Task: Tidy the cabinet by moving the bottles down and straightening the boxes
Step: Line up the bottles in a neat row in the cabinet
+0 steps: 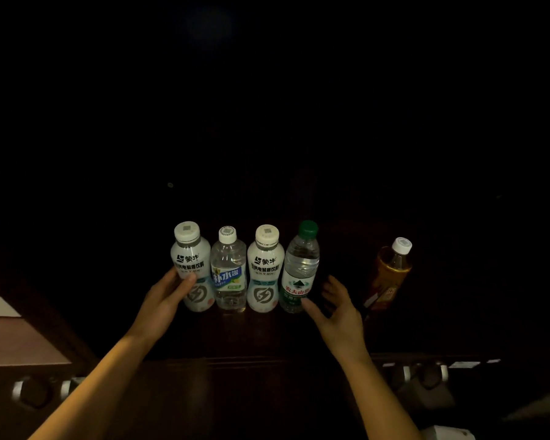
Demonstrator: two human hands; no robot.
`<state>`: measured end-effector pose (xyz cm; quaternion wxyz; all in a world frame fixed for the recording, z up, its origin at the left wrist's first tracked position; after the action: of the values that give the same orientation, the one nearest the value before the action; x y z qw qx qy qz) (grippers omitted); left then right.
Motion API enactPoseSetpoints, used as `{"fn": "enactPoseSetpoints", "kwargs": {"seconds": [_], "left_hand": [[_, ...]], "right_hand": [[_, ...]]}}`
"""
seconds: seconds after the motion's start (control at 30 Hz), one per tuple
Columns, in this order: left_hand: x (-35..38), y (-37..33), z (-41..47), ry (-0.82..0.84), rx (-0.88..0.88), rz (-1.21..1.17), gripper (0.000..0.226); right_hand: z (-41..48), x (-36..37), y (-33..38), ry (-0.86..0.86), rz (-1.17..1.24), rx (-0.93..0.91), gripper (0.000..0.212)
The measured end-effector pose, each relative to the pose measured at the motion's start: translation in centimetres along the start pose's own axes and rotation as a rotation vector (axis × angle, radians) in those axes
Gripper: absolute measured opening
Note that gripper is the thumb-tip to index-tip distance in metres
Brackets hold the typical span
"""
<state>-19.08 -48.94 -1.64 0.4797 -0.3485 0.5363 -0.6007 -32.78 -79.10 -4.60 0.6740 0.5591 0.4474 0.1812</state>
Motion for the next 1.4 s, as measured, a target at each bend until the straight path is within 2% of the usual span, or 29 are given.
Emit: {"fn": "enactPoseSetpoints", "kwargs": {"seconds": [0.07, 0.13, 0.27, 0.33, 0.4, 0.47, 0.53, 0.6, 0.63, 0.7, 0.9, 1.4], "left_hand": [[0.0, 0.0, 0.1, -0.003, -0.003, 0.008, 0.032], [0.1, -0.1, 0.0, -0.005, 0.004, 0.017, 0.028], [0.4, -0.1, 0.0, -0.025, 0.015, -0.005, 0.029], [0.5, -0.1, -0.1, -0.027, 0.021, -0.014, 0.03], [0.7, -0.2, -0.2, -0.029, 0.02, -0.014, 0.031], [0.7, -0.2, -0.3, -0.031, 0.019, -0.009, 0.032], [0.7, -0.3, -0.3, -0.033, 0.017, -0.005, 0.034], [0.6, -0.3, -0.3, -0.036, 0.011, -0.003, 0.035], [0.6, -0.3, -0.4, -0.037, 0.009, 0.002, 0.036], [0.7, -0.5, -0.4, -0.032, 0.008, 0.008, 0.037], [0.9, -0.5, -0.3, -0.045, 0.005, -0.011, 0.028], [0.8, -0.4, -0.3, -0.056, -0.005, -0.018, 0.032]], "right_hand": [[-0.8, -2.5, -1.4, -0.065, -0.045, 0.027, 0.05], [-1.4, -5.7, -3.2, -0.145, -0.069, 0.043, 0.035], [-1.3, -11.5, -6.7, -0.372, -0.142, 0.114, 0.037], [-0.3, -13.3, -7.5, -0.43, -0.103, 0.144, 0.053], [1.3, -14.2, -7.2, -0.353, -0.041, 0.164, 0.083], [2.8, -14.6, -6.3, -0.233, 0.021, 0.171, 0.097], [3.8, -14.4, -5.2, -0.128, 0.046, 0.118, 0.089], [4.2, -13.8, -4.4, -0.044, 0.035, 0.048, 0.062], [4.3, -13.5, -4.2, -0.025, 0.019, 0.023, 0.05], [4.3, -13.0, -4.2, -0.022, 0.035, -0.01, 0.041], [3.6, -11.3, -3.9, -0.031, 0.082, -0.024, 0.042], [2.1, -4.0, -1.5, 0.009, 0.019, -0.036, 0.054]]}}
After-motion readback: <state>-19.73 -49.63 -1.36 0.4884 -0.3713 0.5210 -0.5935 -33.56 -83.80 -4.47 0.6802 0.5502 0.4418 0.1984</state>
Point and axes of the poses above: each hand's wrist, its own z-axis towards the middle knuckle, its own x-axis out of the palm, y = z × x, the point moved 2 cm from there along z, towards the middle knuckle, and after that the axes turned 8 degrees about x, right-handed, at the moved point
